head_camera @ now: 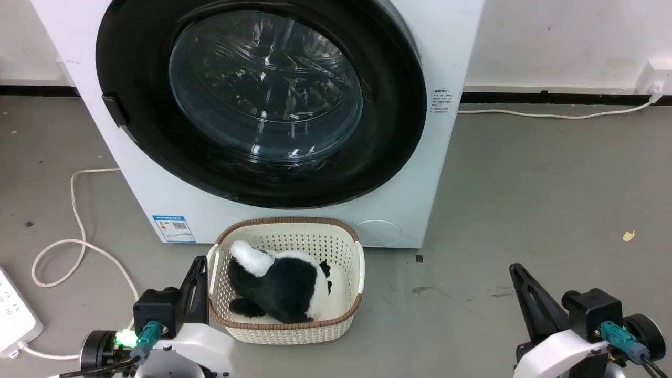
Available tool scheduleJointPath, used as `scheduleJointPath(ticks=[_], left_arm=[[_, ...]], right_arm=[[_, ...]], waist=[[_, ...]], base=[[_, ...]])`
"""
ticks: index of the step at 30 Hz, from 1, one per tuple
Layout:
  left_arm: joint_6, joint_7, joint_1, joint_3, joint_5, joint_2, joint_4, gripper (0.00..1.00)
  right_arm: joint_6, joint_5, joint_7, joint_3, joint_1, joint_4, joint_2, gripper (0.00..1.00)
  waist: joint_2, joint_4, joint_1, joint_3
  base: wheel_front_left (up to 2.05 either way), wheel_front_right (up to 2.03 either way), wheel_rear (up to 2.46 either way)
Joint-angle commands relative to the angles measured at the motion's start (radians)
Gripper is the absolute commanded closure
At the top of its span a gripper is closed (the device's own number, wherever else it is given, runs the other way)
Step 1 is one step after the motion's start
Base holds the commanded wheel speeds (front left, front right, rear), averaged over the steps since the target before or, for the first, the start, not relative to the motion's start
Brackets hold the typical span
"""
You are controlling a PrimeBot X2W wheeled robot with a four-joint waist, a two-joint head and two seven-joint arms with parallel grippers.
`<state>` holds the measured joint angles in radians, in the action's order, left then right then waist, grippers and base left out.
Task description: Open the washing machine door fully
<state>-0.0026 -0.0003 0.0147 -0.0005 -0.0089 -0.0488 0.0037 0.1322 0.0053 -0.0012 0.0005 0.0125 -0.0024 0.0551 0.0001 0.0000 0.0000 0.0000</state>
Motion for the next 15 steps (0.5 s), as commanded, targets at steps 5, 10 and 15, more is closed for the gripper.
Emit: scheduleJointPath(ticks=[5, 10, 15], left_arm=[[0.003, 0.000, -0.015, 0.000, 0.009, -0.001, -0.004, 1.00], [0.003, 0.000, -0.015, 0.000, 0.009, -0.001, -0.004, 1.00], [0.003, 0.000, -0.015, 0.000, 0.009, -0.001, -0.004, 1.00]], right_arm=[[-0.002, -0.005, 0.001, 0.000, -0.013, 0.002, -0.005, 1.00], [-0.002, -0.005, 0.001, 0.000, -0.013, 0.002, -0.005, 1.00], [-0.002, -0.005, 0.001, 0.000, -0.013, 0.002, -0.005, 1.00]], waist=[[-0.0001, 0.000, 0.0000, 0.000], [-0.0001, 0.000, 0.0000, 0.000], [-0.0001, 0.000, 0.0000, 0.000]], base=[[0.00, 0.00, 0.00], [0.00, 0.00, 0.00], [0.00, 0.00, 0.00]])
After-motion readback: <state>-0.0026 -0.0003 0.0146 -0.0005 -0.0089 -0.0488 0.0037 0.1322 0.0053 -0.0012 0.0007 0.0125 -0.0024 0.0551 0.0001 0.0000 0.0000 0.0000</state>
